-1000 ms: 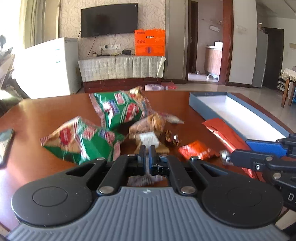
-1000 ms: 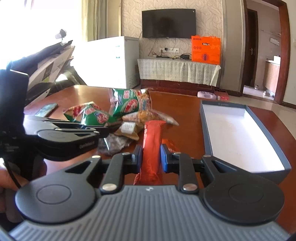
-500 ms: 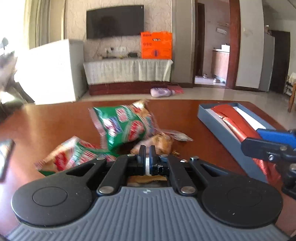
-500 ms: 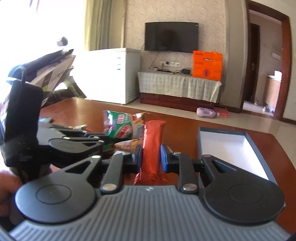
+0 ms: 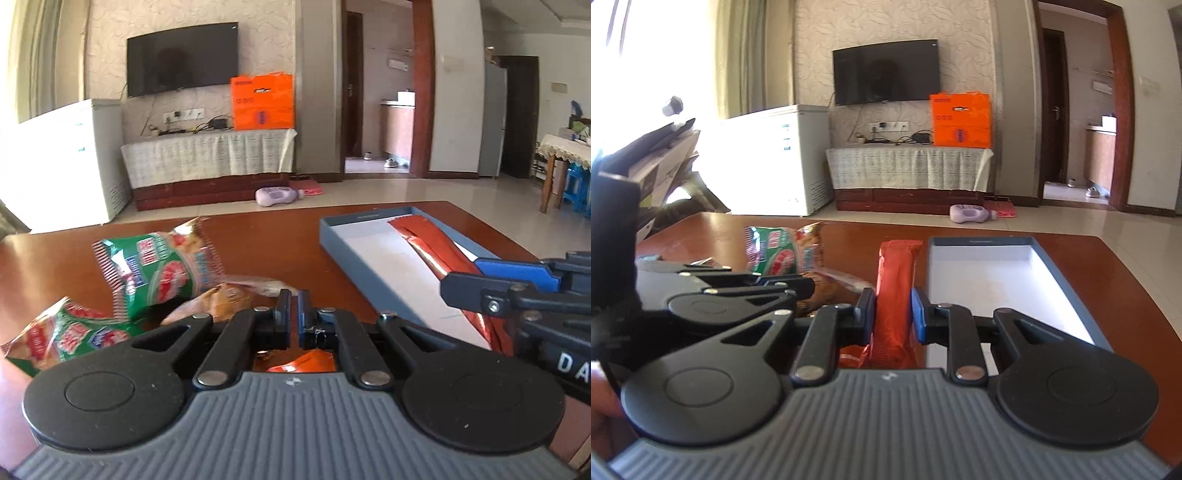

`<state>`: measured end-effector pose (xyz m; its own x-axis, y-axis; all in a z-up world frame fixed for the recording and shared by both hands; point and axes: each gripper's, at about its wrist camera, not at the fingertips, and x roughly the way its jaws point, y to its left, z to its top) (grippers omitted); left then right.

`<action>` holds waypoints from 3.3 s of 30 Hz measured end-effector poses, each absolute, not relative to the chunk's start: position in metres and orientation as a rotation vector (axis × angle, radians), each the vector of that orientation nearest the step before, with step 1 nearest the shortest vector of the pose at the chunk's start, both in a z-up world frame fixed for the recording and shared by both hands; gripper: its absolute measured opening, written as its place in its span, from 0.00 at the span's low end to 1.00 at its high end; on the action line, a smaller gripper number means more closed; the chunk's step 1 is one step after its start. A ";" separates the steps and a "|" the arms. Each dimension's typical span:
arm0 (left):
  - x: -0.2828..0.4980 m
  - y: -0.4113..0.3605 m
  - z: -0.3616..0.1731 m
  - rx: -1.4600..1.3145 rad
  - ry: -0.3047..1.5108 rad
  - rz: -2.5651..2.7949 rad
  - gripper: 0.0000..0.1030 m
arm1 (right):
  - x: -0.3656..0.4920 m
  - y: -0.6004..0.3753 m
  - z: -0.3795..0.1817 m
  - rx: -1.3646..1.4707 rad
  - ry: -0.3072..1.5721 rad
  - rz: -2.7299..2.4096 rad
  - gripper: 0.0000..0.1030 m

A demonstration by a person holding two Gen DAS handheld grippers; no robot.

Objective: Organize snacks
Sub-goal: 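Lower the bar into the box with the right gripper while the left gripper reaches for the nut bag, then grasp the clear bag of nuts with the left gripper, then carry the nut bag into the box and open the left gripper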

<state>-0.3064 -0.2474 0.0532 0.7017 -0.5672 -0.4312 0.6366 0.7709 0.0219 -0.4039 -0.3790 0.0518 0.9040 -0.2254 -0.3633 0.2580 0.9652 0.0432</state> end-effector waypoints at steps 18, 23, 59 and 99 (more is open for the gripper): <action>-0.323 -0.295 0.059 0.199 0.353 -0.753 0.04 | -0.411 -0.409 0.048 0.139 0.355 -0.316 0.24; -0.318 -0.308 0.064 0.179 0.340 -0.774 0.04 | -0.411 -0.420 0.046 0.150 0.359 -0.344 0.24; -0.302 -0.198 0.010 0.277 0.501 -0.551 0.63 | -0.400 -0.402 0.045 0.140 0.373 -0.281 0.24; -0.338 -0.325 0.086 0.228 0.343 -0.714 0.63 | -0.420 -0.435 0.047 0.172 0.335 -0.364 0.24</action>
<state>-0.3385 -0.3248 0.0859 0.7035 -0.5991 -0.3823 0.6730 0.7344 0.0876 -0.4200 -0.4351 0.0465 0.8804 -0.3196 -0.3504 0.3757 0.9208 0.1042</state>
